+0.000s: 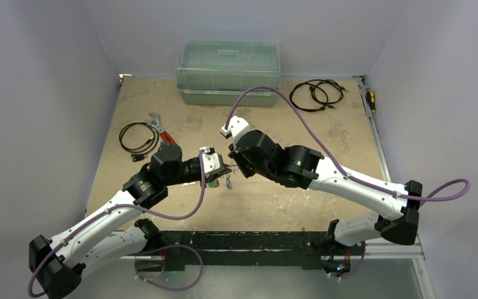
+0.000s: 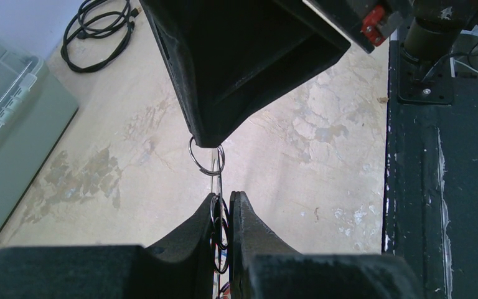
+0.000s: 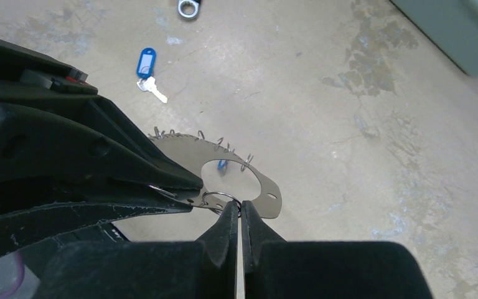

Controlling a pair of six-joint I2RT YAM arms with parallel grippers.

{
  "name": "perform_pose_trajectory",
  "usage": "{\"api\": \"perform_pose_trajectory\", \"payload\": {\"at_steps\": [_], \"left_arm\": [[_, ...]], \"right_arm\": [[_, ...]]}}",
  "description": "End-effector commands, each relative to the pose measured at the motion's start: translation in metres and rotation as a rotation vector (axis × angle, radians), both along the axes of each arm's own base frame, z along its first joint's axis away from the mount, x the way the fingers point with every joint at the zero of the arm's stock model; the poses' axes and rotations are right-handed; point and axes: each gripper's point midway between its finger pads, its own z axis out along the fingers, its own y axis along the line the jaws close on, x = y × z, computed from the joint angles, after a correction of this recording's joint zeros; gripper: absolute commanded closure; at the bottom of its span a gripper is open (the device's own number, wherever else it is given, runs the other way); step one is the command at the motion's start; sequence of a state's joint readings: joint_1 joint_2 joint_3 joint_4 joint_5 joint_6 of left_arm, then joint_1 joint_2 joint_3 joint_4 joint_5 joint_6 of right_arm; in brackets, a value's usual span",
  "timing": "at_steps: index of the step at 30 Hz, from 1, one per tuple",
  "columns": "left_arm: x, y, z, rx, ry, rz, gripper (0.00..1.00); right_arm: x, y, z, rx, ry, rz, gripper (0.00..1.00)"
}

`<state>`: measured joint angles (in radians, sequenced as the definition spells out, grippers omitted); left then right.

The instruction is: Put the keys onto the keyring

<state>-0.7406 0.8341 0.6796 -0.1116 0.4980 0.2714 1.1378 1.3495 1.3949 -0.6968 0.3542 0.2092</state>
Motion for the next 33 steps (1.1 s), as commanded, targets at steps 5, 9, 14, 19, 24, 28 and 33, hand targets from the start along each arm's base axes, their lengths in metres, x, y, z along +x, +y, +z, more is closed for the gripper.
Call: {"api": "perform_pose_trajectory", "payload": {"at_steps": [5, 9, 14, 19, 24, 28, 33], "left_arm": [[-0.012, -0.007, 0.02, -0.059, 0.036, -0.058, 1.0], [-0.012, -0.006, 0.031, -0.095, 0.018, -0.043, 1.0], [-0.011, -0.005, 0.036, -0.109, 0.004, -0.031, 0.85], [-0.016, -0.004, 0.046, -0.136, -0.015, -0.048, 0.71], [-0.021, -0.003, 0.056, -0.165, -0.039, -0.067, 0.65], [-0.021, -0.002, 0.069, -0.199, -0.061, -0.056, 0.64], [-0.014, -0.003, 0.086, -0.244, -0.093, -0.029, 0.65]], "right_arm": [[0.026, -0.002, 0.037, 0.057, -0.196, -0.089, 1.0], [0.03, -0.005, 0.046, 0.154, -0.28, -0.106, 1.0], [0.027, -0.012, 0.057, 0.244, -0.364, -0.104, 1.0], [0.02, -0.017, 0.06, 0.329, -0.441, -0.073, 1.0], [0.013, -0.019, 0.072, 0.412, -0.518, -0.029, 1.0], [0.009, -0.023, 0.081, 0.435, -0.567, -0.005, 1.0], [0.001, -0.021, 0.084, 0.443, -0.576, 0.032, 1.0]]}}
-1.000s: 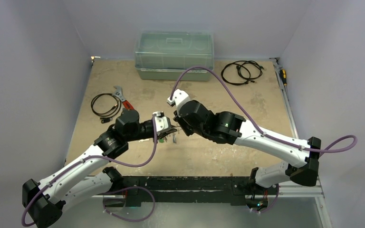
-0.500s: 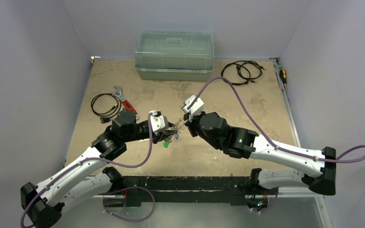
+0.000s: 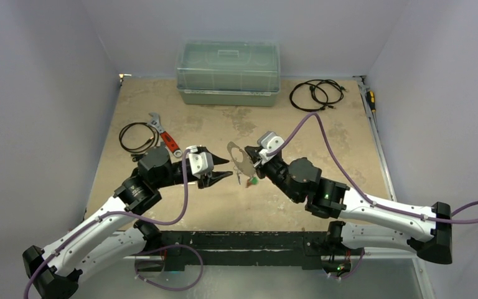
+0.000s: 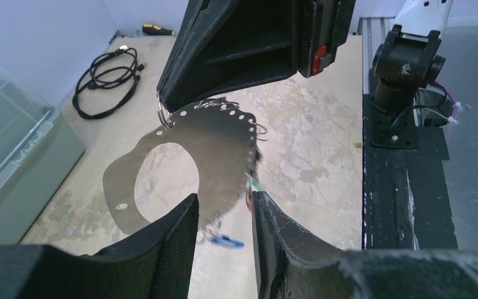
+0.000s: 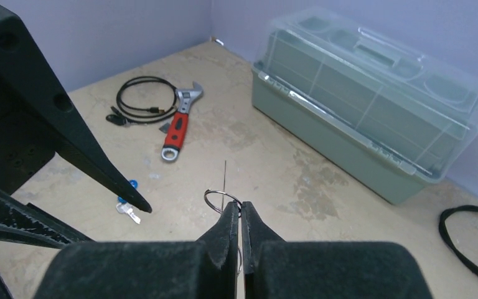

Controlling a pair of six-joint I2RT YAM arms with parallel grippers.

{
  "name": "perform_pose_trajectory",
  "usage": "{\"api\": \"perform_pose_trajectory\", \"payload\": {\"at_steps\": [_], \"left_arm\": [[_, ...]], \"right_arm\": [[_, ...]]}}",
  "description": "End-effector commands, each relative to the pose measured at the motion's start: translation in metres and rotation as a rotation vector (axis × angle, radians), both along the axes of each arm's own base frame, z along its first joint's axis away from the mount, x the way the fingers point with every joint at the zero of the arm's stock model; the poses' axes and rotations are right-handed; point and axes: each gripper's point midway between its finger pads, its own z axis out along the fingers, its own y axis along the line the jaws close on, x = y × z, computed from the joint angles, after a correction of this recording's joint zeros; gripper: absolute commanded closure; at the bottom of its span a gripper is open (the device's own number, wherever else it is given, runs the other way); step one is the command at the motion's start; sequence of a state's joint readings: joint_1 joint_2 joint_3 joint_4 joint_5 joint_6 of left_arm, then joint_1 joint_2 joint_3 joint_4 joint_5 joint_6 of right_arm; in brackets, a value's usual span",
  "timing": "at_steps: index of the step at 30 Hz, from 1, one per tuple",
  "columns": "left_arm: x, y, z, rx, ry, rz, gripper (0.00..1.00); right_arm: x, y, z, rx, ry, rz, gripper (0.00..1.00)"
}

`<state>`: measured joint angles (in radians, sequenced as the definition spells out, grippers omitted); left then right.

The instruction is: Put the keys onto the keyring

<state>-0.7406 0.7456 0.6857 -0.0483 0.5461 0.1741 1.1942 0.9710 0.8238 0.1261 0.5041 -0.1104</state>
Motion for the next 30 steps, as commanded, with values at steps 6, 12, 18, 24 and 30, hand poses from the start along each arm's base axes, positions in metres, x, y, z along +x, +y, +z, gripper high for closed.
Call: {"api": "perform_pose_trajectory", "payload": {"at_steps": [6, 12, 18, 24, 30], "left_arm": [[0.011, -0.008, 0.045, -0.111, -0.06, 0.02, 0.69], [0.014, -0.006, 0.048, -0.113, -0.072, 0.041, 0.73], [0.017, -0.004, 0.044, -0.086, -0.085, 0.052, 0.79], [0.02, -0.004, 0.04, -0.065, -0.086, 0.064, 0.87], [0.023, -0.006, 0.032, -0.037, -0.07, 0.063, 0.92]], "right_arm": [[-0.014, 0.012, 0.036, 0.083, -0.094, 0.064, 1.0], [-0.018, 0.018, 0.03, 0.03, -0.101, 0.063, 1.0], [-0.021, 0.023, 0.024, -0.024, -0.104, 0.054, 1.0], [-0.026, 0.026, 0.023, -0.034, -0.107, 0.061, 1.0], [-0.029, 0.027, 0.024, -0.023, -0.107, 0.075, 1.0]]}}
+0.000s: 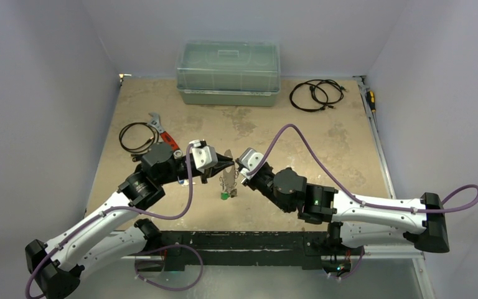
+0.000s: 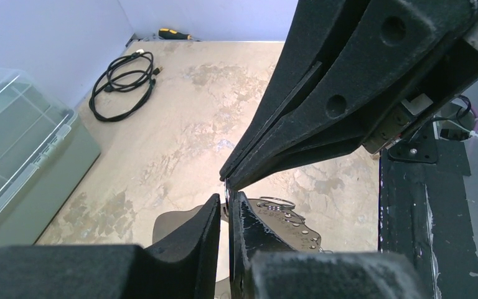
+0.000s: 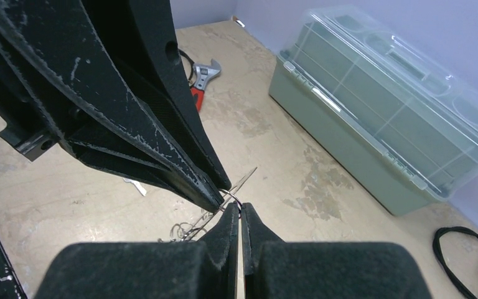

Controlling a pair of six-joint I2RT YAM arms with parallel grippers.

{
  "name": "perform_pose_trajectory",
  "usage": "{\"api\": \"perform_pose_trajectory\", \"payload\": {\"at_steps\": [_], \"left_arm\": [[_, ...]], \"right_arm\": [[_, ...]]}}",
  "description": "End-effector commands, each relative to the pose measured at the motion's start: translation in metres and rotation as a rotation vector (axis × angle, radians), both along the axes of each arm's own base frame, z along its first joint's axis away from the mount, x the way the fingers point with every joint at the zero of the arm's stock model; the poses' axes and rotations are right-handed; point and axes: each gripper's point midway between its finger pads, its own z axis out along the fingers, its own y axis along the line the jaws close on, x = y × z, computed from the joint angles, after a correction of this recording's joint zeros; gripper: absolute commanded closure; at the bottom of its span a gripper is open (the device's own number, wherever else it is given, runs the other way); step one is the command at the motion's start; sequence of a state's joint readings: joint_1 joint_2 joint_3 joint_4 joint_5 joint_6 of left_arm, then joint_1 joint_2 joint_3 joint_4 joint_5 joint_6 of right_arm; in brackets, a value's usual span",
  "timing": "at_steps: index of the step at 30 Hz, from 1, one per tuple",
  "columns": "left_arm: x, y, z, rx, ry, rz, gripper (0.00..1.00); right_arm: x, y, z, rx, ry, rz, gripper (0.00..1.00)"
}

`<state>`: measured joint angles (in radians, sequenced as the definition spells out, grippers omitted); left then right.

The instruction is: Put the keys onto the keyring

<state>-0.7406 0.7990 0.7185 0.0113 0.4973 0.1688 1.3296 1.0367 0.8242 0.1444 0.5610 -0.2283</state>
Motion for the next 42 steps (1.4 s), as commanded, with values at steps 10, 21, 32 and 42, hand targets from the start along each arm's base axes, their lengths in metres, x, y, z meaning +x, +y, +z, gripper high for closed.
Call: {"api": "perform_pose_trajectory", "payload": {"at_steps": [10, 21, 32, 42], "left_arm": [[0.004, -0.004, 0.01, 0.01, -0.038, -0.016, 0.99], [-0.008, 0.001, 0.028, -0.082, -0.094, -0.047, 1.0], [-0.014, 0.015, 0.048, -0.189, -0.134, -0.03, 1.0], [-0.041, 0.023, 0.069, -0.299, -0.218, -0.143, 1.0]], "right_arm": [[-0.007, 0.005, 0.043, 0.121, -0.036, 0.016, 1.0], [-0.017, 0.003, 0.058, 0.209, -0.057, 0.063, 0.87], [-0.028, -0.022, 0.08, 0.367, -0.087, 0.105, 0.57], [-0.055, -0.048, 0.087, 0.43, -0.247, 0.26, 0.54]]}}
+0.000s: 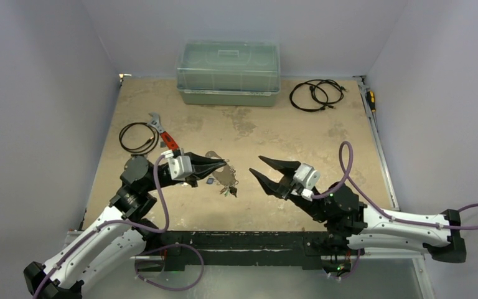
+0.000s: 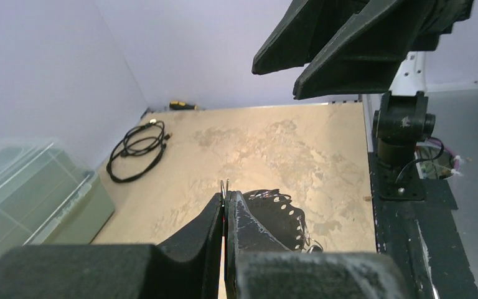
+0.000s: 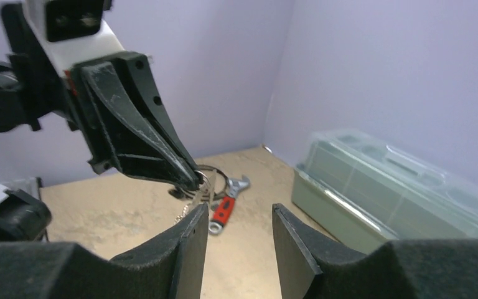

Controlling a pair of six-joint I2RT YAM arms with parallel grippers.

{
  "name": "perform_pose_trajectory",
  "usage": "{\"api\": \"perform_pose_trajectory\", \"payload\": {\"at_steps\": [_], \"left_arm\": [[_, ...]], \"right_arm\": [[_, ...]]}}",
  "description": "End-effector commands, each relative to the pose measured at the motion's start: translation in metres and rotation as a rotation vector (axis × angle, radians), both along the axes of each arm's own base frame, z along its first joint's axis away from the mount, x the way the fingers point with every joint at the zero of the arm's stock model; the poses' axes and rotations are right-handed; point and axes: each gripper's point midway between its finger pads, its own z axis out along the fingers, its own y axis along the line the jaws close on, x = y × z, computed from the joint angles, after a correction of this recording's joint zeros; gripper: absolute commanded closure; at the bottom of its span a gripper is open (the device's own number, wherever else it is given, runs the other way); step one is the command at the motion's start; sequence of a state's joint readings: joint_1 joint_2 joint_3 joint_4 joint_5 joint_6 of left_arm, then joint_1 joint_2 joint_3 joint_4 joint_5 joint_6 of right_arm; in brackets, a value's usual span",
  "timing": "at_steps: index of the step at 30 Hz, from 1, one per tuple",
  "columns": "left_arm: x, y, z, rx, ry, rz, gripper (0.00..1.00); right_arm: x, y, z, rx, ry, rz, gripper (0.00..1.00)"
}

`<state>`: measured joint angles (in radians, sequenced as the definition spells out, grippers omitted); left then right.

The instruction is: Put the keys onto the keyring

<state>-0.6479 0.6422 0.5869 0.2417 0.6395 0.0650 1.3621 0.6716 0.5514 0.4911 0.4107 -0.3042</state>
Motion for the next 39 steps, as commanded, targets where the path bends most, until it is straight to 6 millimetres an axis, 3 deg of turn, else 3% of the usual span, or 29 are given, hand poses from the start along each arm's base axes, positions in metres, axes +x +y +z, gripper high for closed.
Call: {"api": "perform_pose_trajectory", "payload": {"at_steps": [1, 8, 13, 21, 33, 39], "left_arm": [[-0.023, 0.003, 0.039, -0.112, -0.129, -0.092, 1.0], [-0.037, 0.004, 0.042, -0.13, -0.144, -0.151, 1.0], [-0.041, 0.005, 0.043, -0.135, -0.145, -0.159, 1.0], [-0.046, 0.007, 0.045, -0.141, -0.157, -0.173, 1.0], [-0.049, 0.009, 0.043, -0.136, -0.161, -0.177, 1.0], [-0.051, 0.01, 0.044, -0.138, -0.163, -0.178, 1.0]], "right_arm": [[-0.016, -0.001, 0.027, 0.055, -0.087, 0.1, 0.54], [-0.037, 0.015, 0.042, -0.043, -0.115, 0.35, 0.57], [-0.044, 0.035, 0.036, -0.144, -0.103, 0.462, 0.6], [-0.041, 0.052, 0.03, -0.21, -0.08, 0.505, 0.63], [-0.029, 0.059, 0.038, -0.209, -0.086, 0.488, 0.66], [-0.026, 0.066, 0.031, -0.231, -0.073, 0.496, 0.67]]}}
